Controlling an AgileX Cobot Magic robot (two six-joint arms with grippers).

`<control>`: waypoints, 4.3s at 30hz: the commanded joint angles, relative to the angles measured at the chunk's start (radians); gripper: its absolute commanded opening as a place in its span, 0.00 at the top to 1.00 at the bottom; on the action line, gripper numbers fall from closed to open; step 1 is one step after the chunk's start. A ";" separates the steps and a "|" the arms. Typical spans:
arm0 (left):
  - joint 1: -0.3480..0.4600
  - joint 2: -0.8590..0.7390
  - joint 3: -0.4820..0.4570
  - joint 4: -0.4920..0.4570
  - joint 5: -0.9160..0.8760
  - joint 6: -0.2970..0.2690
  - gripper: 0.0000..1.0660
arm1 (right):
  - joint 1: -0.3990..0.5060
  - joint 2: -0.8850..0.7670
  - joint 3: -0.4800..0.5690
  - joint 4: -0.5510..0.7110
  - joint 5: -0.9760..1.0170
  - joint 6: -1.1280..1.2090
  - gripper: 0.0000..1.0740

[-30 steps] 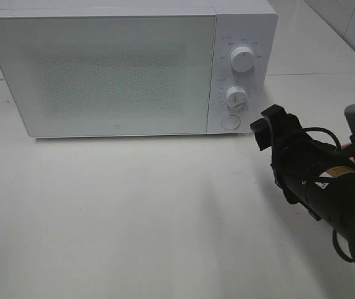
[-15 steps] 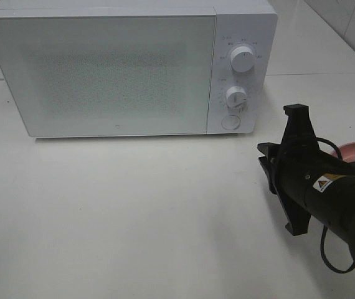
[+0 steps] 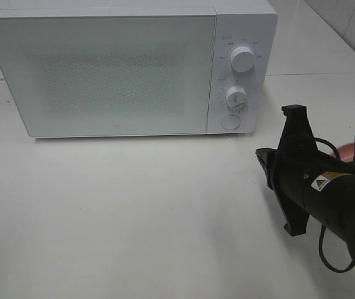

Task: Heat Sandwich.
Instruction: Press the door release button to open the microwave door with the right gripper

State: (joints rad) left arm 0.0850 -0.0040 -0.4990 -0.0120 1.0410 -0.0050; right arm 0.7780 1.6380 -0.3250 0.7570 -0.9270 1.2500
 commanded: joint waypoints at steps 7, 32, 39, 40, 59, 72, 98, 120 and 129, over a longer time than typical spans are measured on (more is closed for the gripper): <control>-0.005 -0.026 0.004 0.001 -0.005 -0.007 0.09 | -0.069 0.091 -0.105 -0.080 0.052 0.014 1.00; -0.005 -0.026 0.004 0.001 -0.005 -0.007 0.09 | -0.211 0.352 -0.415 -0.219 0.128 0.092 1.00; -0.005 -0.026 0.004 0.001 -0.005 -0.007 0.09 | -0.245 0.384 -0.461 -0.223 0.129 0.095 1.00; -0.005 -0.026 0.004 0.001 -0.005 -0.007 0.09 | -0.250 0.388 -0.468 -0.222 0.127 0.094 1.00; -0.005 -0.026 0.004 0.001 -0.005 -0.007 0.09 | -0.291 0.444 -0.538 -0.188 0.116 0.067 1.00; -0.005 -0.026 0.004 0.001 -0.005 -0.007 0.09 | -0.291 0.448 -0.571 -0.184 0.032 0.062 1.00; -0.005 -0.026 0.004 0.001 -0.005 -0.007 0.09 | -0.326 0.516 -0.735 -0.168 -0.080 -0.031 1.00; -0.005 -0.026 0.004 0.001 -0.005 -0.007 0.09 | -0.298 0.458 -0.627 -0.201 0.105 0.030 1.00; -0.005 -0.026 0.004 0.001 -0.005 -0.007 0.09 | -0.253 0.414 -0.498 -0.200 0.102 0.060 1.00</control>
State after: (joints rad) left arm 0.0850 -0.0040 -0.4990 -0.0120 1.0410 -0.0050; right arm 0.5170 2.0780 -0.8370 0.5770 -0.8020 1.3030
